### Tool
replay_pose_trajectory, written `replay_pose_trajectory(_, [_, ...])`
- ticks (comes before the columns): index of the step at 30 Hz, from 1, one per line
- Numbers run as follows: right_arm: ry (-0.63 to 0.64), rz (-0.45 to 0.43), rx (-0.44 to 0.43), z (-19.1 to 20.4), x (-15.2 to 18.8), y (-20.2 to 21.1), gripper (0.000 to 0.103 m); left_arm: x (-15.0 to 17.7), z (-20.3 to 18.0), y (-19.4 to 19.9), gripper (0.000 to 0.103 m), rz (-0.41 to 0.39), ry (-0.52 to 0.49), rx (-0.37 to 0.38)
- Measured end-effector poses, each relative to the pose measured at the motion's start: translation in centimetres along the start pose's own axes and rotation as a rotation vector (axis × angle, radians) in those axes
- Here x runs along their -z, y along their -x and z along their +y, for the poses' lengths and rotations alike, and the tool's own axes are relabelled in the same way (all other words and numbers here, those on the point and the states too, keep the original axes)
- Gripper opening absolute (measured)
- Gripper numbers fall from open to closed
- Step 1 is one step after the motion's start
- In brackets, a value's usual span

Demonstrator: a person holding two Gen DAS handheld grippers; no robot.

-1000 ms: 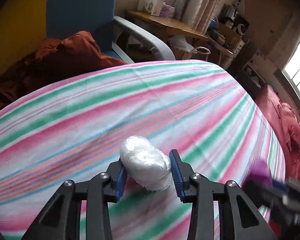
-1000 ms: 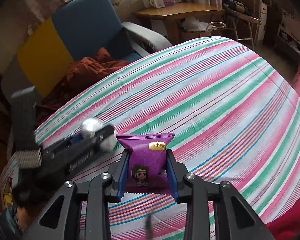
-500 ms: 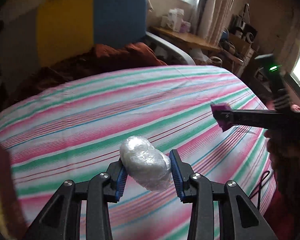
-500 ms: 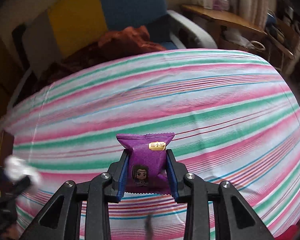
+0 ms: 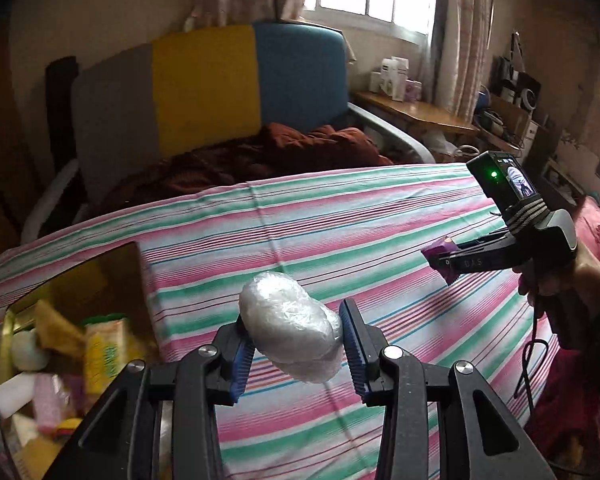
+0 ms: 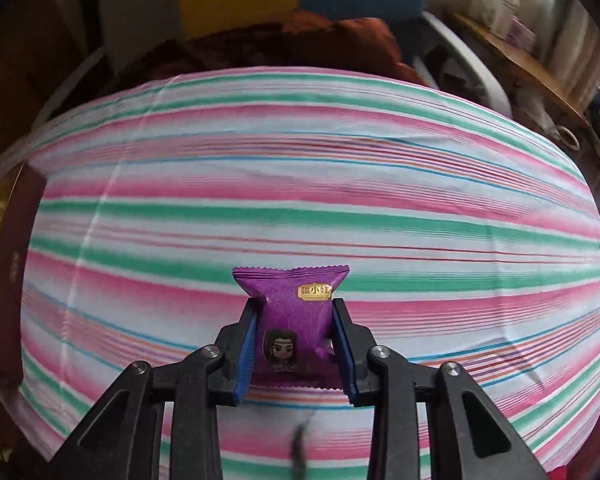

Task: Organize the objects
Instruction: 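Carry the white bag and purple packet over the gold tray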

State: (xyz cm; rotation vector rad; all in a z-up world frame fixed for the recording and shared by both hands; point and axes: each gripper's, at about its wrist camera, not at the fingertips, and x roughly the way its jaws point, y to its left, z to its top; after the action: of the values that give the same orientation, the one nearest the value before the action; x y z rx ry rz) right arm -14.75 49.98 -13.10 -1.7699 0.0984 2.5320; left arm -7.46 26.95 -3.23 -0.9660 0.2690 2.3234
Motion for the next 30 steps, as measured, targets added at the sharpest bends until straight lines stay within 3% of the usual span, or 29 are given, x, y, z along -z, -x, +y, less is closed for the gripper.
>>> replay_pose_trajectory(16, [0.099,0.028,-0.106,9.6,2.7,1.2,0.034,4.4,5.0,3.2,0.041,-0.006,0.080,-0.040])
replay_pose_trajectory(24, [0.132,-0.039,-0.177,14.4,4.8,4.2,0.034,6.4,10.6,6.0,0.041,-0.032,0.211,-0.064])
replay_pose_trajectory(30, [0.160,-0.129,-0.262,18.8,5.9,7.2,0.034,7.9,15.8,9.5,0.041,-0.086,0.329,-0.122])
